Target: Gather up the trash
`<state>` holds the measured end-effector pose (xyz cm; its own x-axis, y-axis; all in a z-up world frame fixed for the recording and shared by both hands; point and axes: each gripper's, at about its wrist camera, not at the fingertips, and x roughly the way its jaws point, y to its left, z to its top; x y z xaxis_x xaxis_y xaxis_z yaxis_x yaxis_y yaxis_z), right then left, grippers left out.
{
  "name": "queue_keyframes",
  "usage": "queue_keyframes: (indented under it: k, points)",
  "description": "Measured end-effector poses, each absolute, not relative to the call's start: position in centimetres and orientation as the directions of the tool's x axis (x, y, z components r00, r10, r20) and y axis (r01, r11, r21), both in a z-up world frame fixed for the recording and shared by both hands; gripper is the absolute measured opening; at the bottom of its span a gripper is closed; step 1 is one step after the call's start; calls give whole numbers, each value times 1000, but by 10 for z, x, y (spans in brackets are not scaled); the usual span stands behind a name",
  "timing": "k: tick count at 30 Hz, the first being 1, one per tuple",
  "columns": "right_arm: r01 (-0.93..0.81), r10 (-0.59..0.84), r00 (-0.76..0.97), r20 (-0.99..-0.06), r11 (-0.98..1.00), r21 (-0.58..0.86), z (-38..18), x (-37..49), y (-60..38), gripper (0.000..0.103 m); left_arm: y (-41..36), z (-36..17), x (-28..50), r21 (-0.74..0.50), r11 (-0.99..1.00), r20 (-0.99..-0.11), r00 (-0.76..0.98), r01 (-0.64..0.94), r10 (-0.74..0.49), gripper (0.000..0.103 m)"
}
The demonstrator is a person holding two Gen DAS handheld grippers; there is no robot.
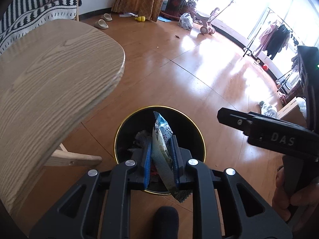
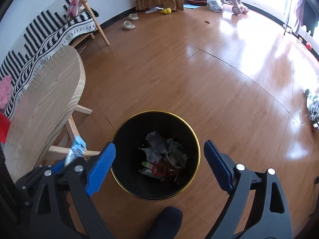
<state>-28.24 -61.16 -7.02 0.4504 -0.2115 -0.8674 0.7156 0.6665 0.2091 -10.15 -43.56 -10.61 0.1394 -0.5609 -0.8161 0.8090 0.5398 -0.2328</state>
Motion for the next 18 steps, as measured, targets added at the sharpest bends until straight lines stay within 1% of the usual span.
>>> queue_keyframes:
  k: [4, 5, 7, 8, 9, 11, 13, 15, 16, 18]
  points:
    - [724, -220, 454, -864, 656, 213, -68, -287, -614, 88, -443, -115, -101, -243, 539, -822, 124, 807, -556, 18]
    - [726, -220, 456, -862, 652, 218, -67, -289, -614, 90, -446, -117, -100, -248, 538, -823, 118, 806, -555, 20]
    - [732, -220, 461, -860, 642, 228, -66, -291, -616, 91, -447, -120, -98, -255, 540, -825, 110, 802, -554, 28]
    - [735, -223, 463, -858, 638, 231, -66, -292, -618, 91, -448, -121, -97, -262, 540, -825, 104, 800, -555, 41]
    - [737, -226, 464, -857, 635, 231, -65, -294, -619, 92, -449, -122, -97, -266, 541, -823, 104, 798, -558, 56]
    - [740, -229, 465, -855, 631, 233, -63, -296, -621, 92, -448, -120, -98, -258, 542, -818, 118, 799, -564, 68]
    - [743, -236, 466, -852, 627, 233, -59, -297, -622, 92, -448, -117, -98, -252, 539, -816, 123, 804, -565, 70]
    - [742, -241, 473, -847, 627, 236, -54, -296, -621, 92, -444, -112, -99, -249, 537, -814, 126, 806, -567, 78]
    - [739, -242, 476, -845, 631, 235, -52, -294, -620, 92, -441, -108, -99, -247, 538, -810, 134, 806, -571, 80]
    - [731, -243, 478, -844, 643, 229, -46, -288, -614, 92, -435, -98, -100, -237, 540, -803, 151, 808, -577, 90]
